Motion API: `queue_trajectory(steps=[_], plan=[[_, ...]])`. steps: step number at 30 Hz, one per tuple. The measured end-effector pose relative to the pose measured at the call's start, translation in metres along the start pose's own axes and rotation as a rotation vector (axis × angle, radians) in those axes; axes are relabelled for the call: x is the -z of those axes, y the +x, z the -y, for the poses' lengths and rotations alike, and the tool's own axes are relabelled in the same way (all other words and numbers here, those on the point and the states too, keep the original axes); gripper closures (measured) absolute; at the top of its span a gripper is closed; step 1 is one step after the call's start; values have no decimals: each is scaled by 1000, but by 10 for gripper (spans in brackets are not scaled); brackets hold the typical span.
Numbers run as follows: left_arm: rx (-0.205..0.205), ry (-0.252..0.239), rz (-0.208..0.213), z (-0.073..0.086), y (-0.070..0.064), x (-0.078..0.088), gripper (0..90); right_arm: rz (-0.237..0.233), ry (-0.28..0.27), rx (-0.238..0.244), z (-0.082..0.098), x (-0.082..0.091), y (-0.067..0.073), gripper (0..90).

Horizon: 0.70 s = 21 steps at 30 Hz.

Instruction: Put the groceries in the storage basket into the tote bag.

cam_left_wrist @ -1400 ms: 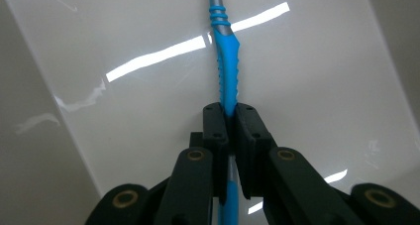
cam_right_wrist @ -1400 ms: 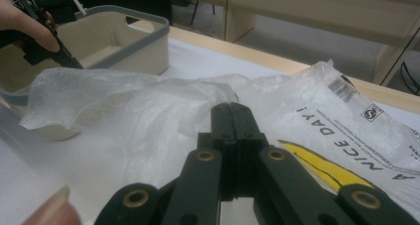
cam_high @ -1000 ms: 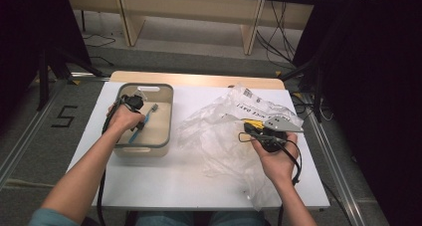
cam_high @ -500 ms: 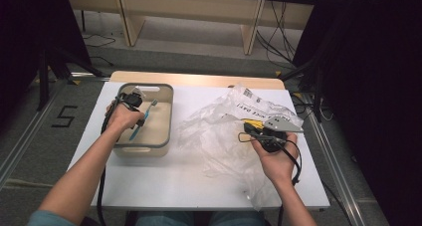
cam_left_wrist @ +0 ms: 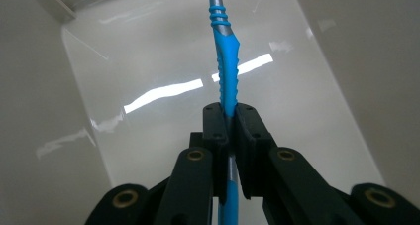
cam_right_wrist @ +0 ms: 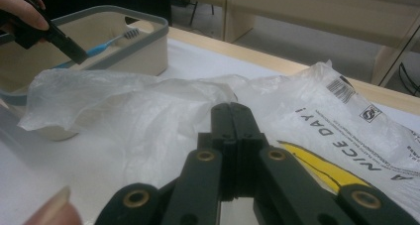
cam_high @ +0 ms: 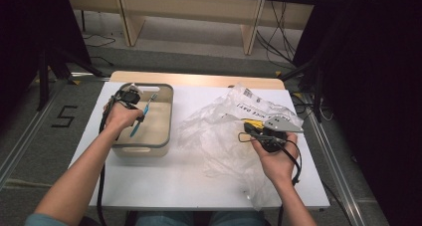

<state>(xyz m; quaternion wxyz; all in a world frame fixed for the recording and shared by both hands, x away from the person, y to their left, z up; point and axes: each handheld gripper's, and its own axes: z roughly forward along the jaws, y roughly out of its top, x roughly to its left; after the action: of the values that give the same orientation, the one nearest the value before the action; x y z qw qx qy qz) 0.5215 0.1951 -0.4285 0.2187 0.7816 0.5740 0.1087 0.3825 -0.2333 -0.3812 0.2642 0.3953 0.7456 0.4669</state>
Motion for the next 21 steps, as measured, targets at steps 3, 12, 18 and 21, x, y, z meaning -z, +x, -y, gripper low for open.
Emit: queue_trajectory(steps=[3,12,18,21], plan=[[2,-15,6,0,0,3,840,-2,2,2,0,0,0,900],[7,-62,20,1,-1,12,840,0,0,1,0,0,0,900],[6,-101,26,1,-2,19,840,-2,0,0,0,0,0,900],[10,-116,36,2,-4,21,840,-2,0,1,0,0,0,900]])
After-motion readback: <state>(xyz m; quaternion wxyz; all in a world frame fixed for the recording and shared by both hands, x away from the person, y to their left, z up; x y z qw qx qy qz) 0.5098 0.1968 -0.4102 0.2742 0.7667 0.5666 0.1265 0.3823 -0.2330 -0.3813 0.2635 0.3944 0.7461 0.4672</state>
